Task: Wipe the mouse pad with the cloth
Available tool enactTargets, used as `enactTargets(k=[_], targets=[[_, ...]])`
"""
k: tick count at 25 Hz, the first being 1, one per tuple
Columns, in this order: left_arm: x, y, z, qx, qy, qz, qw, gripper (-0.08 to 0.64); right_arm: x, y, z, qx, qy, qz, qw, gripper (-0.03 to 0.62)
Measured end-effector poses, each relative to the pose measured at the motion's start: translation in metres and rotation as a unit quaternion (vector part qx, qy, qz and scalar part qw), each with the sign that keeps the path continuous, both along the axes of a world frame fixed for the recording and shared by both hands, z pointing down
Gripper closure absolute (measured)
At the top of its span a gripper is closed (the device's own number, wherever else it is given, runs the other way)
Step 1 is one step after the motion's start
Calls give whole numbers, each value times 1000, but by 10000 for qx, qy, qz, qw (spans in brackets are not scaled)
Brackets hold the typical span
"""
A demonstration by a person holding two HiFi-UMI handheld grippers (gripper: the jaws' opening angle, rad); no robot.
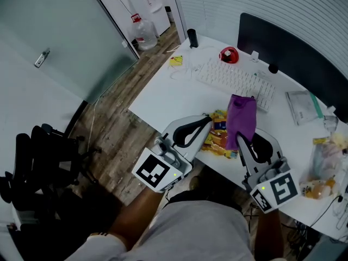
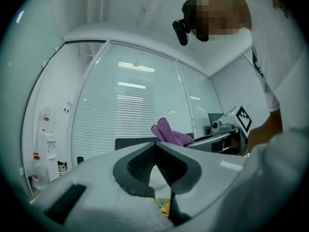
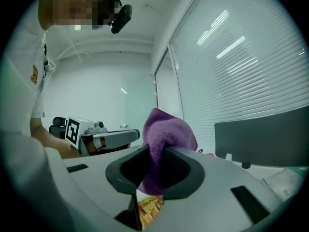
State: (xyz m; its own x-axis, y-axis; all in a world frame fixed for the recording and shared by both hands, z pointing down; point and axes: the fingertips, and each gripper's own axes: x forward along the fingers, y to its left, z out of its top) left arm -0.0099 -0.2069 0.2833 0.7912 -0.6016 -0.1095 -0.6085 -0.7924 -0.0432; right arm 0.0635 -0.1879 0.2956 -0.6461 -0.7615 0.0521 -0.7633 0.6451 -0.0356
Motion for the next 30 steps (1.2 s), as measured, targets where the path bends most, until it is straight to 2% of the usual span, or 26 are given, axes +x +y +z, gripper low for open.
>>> enactTargets(k=[9,17,30], targets=[[3,13,-15,185,160,-60,9997,543,-8,11,-24,536,-397,-87,9977,522],[3,18,-29,384,277,-71,9989,543,-11,20,-45,966,-574,-136,9936,522],[6,35,-43,671,401,8,9969,545,-13,35,-55,1329,-732,-229,9882,522]])
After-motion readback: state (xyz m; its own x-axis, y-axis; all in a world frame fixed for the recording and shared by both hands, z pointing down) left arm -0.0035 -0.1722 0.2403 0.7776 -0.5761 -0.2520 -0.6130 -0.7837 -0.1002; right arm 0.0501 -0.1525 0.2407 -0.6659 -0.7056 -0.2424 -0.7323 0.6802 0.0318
